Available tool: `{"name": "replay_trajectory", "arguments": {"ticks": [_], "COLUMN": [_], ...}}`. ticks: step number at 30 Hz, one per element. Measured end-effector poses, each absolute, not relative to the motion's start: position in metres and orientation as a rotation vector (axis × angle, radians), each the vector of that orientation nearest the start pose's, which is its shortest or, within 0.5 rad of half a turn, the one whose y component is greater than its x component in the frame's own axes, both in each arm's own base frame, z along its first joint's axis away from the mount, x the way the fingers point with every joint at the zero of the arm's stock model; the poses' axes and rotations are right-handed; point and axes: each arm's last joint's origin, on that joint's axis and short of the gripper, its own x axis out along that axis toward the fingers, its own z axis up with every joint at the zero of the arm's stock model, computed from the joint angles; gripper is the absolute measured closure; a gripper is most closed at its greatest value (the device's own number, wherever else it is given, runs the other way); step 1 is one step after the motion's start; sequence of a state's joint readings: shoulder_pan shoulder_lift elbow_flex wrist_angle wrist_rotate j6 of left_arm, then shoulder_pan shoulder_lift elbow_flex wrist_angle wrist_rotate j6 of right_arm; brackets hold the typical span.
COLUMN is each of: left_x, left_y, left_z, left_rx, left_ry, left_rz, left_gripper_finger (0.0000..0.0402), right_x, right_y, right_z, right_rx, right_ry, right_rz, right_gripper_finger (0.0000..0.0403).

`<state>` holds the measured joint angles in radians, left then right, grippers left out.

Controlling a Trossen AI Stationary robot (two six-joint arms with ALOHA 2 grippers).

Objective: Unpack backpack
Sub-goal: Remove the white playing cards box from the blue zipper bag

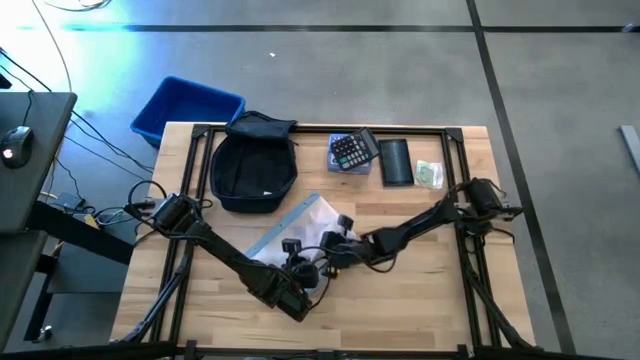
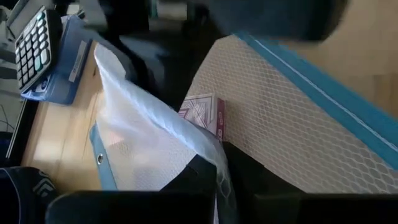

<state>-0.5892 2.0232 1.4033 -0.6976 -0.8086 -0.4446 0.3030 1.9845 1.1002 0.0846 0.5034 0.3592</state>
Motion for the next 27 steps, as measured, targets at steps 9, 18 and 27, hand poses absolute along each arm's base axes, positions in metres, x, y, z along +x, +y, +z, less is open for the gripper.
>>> {"name": "replay_trajectory", "arguments": {"ticks": [9, 18, 27], "left_x": [0.337, 0.337, 0.337], "left_y": [-0.200, -0.200, -0.200], "left_z": [0.162, 0.163, 0.163], "left_rx": [0.444, 0.451, 0.451], "left_ry": [0.926, 0.918, 0.915], "left_rz": [0.394, 0.402, 0.403], "left_gripper_finger": [0.0401, 0.0401, 0.0402], "right_x": [0.382, 0.340, 0.332], "right_y": [0.086, 0.107, 0.111], "right_z": [0.111, 0.147, 0.187], "right_rx": [0.125, -0.065, 0.160], "right_ry": [0.848, 1.007, 0.877], "right_rz": [-0.168, -0.208, -0.243], "right_gripper_finger": [0.0401, 0.0403, 0.0352]}}
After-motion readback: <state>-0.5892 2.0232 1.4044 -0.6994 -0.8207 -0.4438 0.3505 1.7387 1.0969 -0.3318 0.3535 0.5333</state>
